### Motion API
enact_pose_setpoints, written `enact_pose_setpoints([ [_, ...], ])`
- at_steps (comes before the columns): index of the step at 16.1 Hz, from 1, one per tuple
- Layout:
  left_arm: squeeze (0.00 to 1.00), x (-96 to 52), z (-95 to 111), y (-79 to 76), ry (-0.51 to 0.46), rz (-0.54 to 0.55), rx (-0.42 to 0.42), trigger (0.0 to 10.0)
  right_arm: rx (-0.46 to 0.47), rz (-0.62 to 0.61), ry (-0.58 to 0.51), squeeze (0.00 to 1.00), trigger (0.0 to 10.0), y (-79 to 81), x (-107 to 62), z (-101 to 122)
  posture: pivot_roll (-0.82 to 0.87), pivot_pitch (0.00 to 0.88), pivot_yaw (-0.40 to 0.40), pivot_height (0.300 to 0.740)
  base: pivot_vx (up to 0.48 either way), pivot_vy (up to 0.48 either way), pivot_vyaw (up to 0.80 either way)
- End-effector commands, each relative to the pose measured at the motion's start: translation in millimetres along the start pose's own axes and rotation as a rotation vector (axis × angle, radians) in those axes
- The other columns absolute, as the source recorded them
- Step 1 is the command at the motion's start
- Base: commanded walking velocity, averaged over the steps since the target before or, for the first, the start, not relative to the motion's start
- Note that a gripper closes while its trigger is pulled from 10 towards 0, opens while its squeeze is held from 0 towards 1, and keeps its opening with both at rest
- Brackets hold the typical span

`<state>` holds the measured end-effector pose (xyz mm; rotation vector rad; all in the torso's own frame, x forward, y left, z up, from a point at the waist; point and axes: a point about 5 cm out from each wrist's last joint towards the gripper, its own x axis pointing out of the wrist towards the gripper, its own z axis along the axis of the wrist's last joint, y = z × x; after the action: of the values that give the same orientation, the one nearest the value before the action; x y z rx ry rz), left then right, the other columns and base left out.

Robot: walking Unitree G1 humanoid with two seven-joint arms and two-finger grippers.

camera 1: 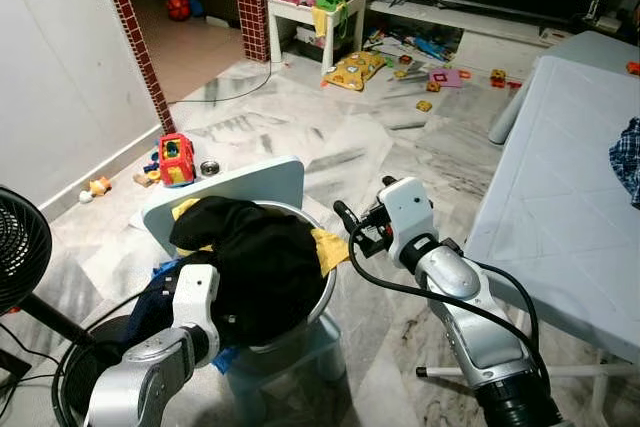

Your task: Hang hanger

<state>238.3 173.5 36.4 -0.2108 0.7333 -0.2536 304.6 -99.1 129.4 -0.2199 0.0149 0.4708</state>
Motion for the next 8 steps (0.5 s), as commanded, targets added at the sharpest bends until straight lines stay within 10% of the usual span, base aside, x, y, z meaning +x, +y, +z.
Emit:
enact_pose_setpoints([
  [1,0.00,0.7,3.7,3.2,-0.017,0.001,-0.002,0.0,-0.006,0.004,-0.015,0.00,10.0,0.4,1.2,3.7,-0.12,0.046,0.002,0.740,0.000,0.000,0.00],
  [8,0.00,6.7,4.1,8.9,-0.064,0.006,-0.022,0.0,-0.010,0.011,-0.017,0.00,10.0,1.1,2.3,4.8,-0.12,0.048,-0.006,0.740,0.000,0.000,0.00],
])
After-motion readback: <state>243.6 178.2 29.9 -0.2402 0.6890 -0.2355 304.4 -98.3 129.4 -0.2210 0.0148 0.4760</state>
